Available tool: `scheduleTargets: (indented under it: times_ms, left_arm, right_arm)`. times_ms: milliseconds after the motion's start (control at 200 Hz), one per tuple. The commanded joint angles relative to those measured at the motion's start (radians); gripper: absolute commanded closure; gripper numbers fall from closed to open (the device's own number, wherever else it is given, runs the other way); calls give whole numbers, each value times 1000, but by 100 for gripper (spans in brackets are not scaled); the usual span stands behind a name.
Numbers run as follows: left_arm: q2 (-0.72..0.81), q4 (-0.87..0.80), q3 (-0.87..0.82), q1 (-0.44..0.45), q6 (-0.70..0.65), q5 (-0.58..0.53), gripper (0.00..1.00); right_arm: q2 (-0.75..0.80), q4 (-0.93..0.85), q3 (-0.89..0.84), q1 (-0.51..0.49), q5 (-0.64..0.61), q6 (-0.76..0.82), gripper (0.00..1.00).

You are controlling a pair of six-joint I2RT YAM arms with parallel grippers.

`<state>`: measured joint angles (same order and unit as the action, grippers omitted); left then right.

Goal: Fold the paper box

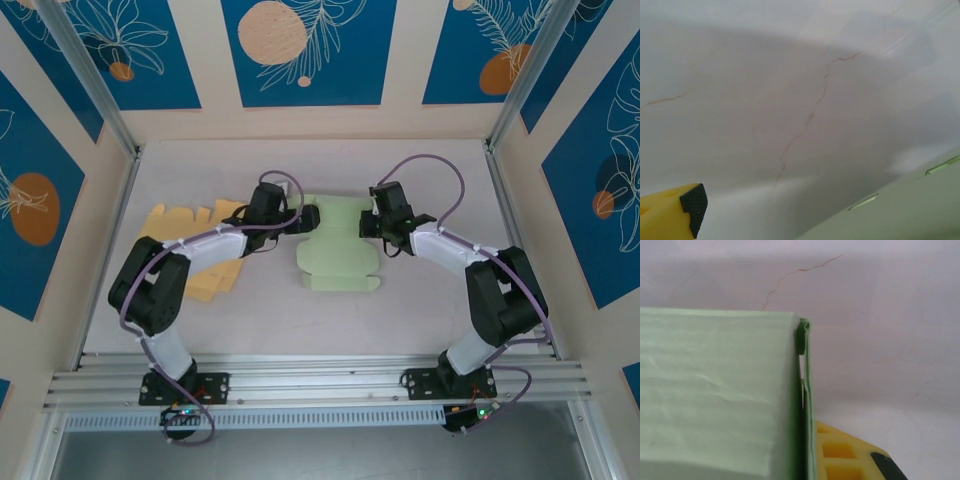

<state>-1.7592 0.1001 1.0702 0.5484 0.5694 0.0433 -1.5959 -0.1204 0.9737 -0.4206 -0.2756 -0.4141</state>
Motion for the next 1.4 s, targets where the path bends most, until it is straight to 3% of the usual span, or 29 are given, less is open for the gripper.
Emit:
scheduleTargets:
  times_ms: [0,240,490,545,650,765,1040,1200,1395]
  left_arm:
    - [-6,-28,26,12,23,-46,0]
    - [113,-39,-91,-21,84,-92,0]
    - [211,18,-281,-41,186,-20,1]
    - [210,50,-307,-41,219,17,4]
    - [192,148,-351,-36,289,91,18]
    - [155,243,-363,-16,331,138,22]
    - [59,433,-343,-4,409,142,28]
    - [47,466,-319,-4,412,133,44]
    - [68,463,-313,-5,404,120,52]
  right_arm:
    - [-16,-1,37,-13,-13,-34,100]
    - [-29,-10,39,-14,-40,-40,100]
    - [-47,-7,40,-15,-53,-45,100]
    - [-49,-8,42,-15,-51,-45,100]
    - [-53,-8,44,-15,-51,-45,100]
    - [-55,-8,43,-19,-52,-43,100]
    - [-47,-4,34,-29,-60,-35,100]
    - [-47,-2,31,-33,-65,-32,100]
    - [-58,0,28,-34,-76,-31,100]
